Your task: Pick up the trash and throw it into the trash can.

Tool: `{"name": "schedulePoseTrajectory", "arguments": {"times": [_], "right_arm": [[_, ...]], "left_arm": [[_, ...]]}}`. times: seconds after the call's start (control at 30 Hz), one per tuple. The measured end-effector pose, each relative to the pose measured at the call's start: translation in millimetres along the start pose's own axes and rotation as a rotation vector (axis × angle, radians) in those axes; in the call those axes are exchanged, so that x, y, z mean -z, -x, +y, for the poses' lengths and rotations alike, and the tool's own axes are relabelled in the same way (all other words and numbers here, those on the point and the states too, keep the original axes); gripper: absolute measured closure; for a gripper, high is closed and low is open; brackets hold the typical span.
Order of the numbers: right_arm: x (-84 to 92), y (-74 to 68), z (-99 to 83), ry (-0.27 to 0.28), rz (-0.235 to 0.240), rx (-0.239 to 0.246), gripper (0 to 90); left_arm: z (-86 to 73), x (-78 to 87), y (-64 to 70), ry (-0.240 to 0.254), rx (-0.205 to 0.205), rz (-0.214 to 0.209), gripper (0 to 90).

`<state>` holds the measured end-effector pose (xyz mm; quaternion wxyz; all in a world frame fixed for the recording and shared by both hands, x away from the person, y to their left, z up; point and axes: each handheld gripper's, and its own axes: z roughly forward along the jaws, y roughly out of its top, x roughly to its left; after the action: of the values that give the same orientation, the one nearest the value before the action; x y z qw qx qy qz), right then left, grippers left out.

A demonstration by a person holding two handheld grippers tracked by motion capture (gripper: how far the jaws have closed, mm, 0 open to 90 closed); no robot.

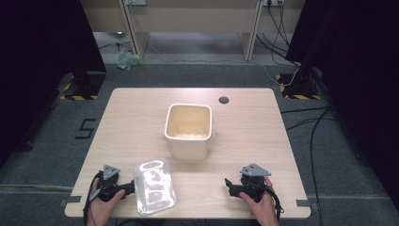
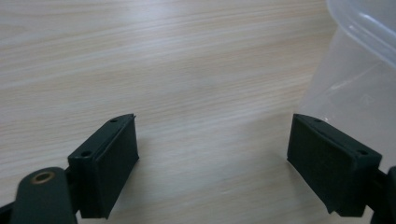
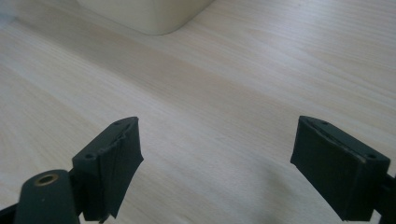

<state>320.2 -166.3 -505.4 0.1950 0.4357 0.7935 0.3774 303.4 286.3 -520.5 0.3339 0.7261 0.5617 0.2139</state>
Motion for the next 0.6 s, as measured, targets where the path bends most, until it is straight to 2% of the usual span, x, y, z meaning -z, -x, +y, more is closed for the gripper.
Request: {"name": "schedulePoseTrajectory", "arguments": {"times": [0.2,0.33,0.37,0.4,0.5,0.6], "right_arm": [[-0.2,-4.5,0.0,0.005,0.02,0.004,18.2],[1.5,-5.6,0.1,0.011,0.041,-0.002,18.8],[1.5,-5.6,0.1,0.011,0.041,-0.002,18.8],[1.4,-7.1,0.0,0.005,0.047,-0.002,18.8],[-0.6,-8.8,-0.2,0.0,0.053,-0.002,19.1],[-1.4,-11.6,-0.6,-0.006,0.062,0.003,19.3]], "left_arm": [[6.6,-9.1,34.3,0.003,-0.058,-0.071,15.8],[13.7,-17.7,52.8,0.007,-0.088,-0.094,16.4],[13.7,-17.7,52.8,0.007,-0.088,-0.094,16.4],[17.0,-22.1,60.7,0.004,-0.107,-0.108,16.3],[22.2,-28.9,72.1,-0.004,-0.129,-0.117,16.3],[25.1,-32.2,78.9,-0.006,-0.137,-0.128,16.3]]}}
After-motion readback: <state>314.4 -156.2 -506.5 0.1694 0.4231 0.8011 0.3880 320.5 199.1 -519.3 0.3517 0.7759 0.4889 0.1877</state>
